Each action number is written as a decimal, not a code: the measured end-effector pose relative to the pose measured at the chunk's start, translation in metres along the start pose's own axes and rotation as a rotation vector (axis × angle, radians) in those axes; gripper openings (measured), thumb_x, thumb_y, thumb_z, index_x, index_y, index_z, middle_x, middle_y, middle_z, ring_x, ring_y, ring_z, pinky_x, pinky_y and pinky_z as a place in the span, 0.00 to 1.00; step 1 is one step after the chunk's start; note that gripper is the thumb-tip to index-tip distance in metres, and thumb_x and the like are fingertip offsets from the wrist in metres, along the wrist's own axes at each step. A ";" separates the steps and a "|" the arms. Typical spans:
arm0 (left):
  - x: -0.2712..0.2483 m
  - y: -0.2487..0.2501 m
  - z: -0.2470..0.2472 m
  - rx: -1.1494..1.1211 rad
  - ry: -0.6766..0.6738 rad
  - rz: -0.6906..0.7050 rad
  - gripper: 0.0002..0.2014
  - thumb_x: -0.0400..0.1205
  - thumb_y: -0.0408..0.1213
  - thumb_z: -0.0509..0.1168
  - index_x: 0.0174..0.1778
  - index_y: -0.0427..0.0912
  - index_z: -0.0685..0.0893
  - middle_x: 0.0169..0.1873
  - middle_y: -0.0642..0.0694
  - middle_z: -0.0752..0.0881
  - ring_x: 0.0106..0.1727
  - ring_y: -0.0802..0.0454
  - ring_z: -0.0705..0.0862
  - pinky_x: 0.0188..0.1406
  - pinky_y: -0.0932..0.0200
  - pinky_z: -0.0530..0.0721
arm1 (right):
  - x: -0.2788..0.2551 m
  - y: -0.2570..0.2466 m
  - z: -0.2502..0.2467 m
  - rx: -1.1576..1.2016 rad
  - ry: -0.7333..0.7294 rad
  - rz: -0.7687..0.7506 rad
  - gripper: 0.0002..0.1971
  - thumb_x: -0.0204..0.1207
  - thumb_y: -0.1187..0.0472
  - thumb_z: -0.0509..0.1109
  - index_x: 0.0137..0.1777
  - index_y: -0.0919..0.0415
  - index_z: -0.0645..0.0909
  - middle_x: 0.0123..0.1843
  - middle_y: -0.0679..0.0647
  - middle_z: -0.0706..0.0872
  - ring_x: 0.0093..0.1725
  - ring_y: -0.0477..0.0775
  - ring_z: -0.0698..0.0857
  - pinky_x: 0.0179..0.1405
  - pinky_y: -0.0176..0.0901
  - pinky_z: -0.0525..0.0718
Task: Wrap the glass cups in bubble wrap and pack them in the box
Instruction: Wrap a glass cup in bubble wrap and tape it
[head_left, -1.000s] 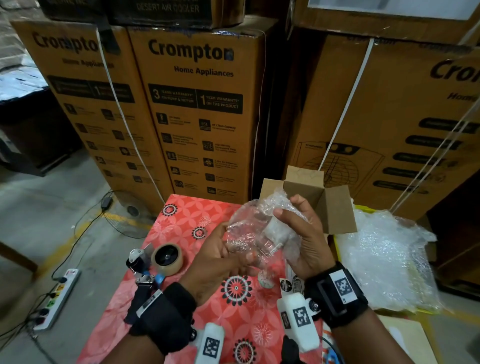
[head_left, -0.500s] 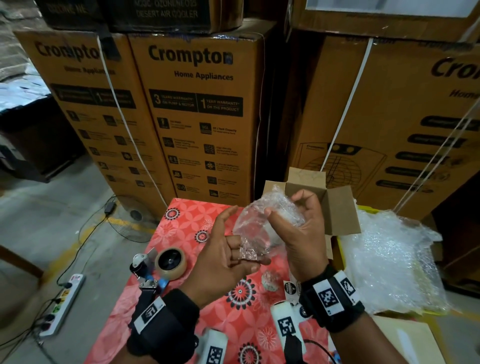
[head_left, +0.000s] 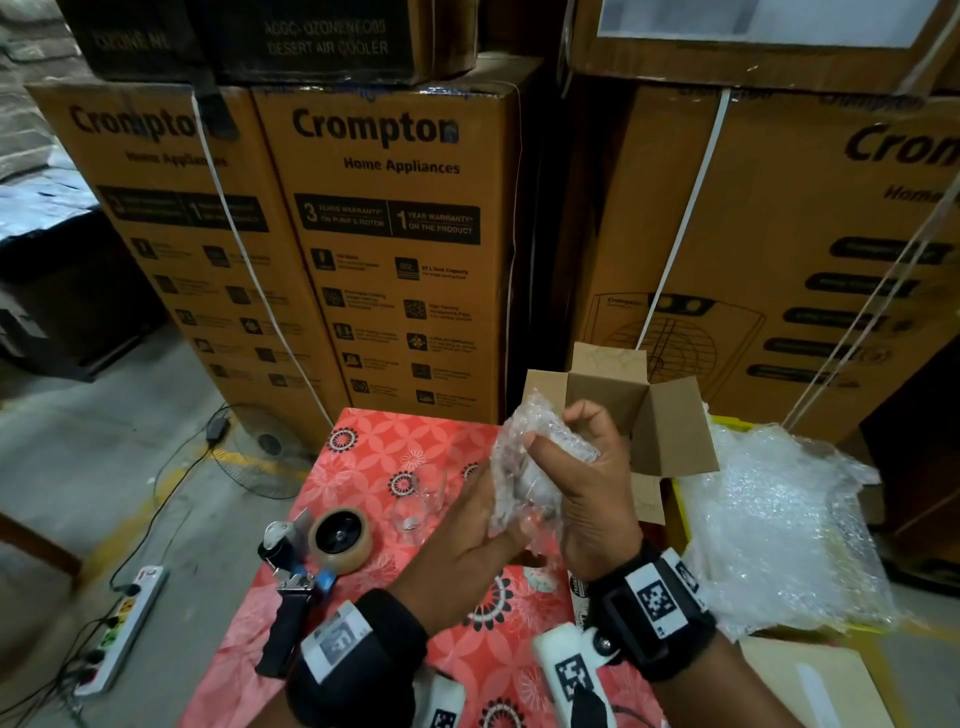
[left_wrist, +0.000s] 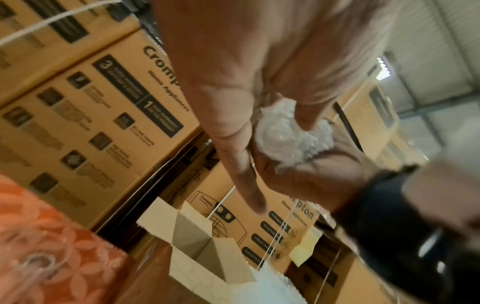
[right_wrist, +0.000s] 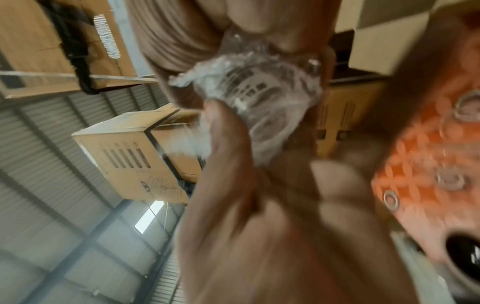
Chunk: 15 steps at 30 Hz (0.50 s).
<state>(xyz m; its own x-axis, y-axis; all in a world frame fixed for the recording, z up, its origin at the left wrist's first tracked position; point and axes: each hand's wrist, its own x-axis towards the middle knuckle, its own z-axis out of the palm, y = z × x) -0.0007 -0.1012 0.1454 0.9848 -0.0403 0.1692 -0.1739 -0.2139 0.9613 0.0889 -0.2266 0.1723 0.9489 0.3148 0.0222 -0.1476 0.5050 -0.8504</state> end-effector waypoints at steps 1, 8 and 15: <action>0.001 0.001 0.004 0.077 0.006 0.046 0.36 0.94 0.49 0.60 0.94 0.64 0.48 0.92 0.68 0.54 0.92 0.63 0.54 0.90 0.61 0.60 | -0.001 0.003 0.003 0.035 0.031 0.001 0.21 0.77 0.79 0.74 0.61 0.57 0.75 0.48 0.62 0.88 0.41 0.63 0.89 0.39 0.54 0.90; 0.003 -0.012 0.017 0.302 0.216 0.153 0.28 0.96 0.41 0.52 0.92 0.59 0.53 0.90 0.74 0.51 0.92 0.67 0.51 0.86 0.75 0.53 | -0.009 0.016 0.019 0.157 0.194 -0.064 0.19 0.80 0.77 0.73 0.69 0.66 0.79 0.56 0.66 0.89 0.46 0.61 0.90 0.40 0.52 0.92; 0.000 -0.014 0.014 0.248 0.237 0.211 0.33 0.92 0.62 0.57 0.93 0.57 0.63 0.92 0.55 0.59 0.92 0.54 0.60 0.87 0.65 0.64 | -0.013 0.012 0.028 0.086 0.210 0.015 0.26 0.72 0.44 0.87 0.70 0.41 0.88 0.71 0.55 0.90 0.68 0.61 0.90 0.72 0.71 0.85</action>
<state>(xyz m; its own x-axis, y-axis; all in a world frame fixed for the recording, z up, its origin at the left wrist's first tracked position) 0.0019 -0.1122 0.1291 0.8958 0.1112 0.4303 -0.3391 -0.4550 0.8234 0.0671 -0.2016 0.1763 0.9824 0.1532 -0.1073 -0.1766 0.5708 -0.8019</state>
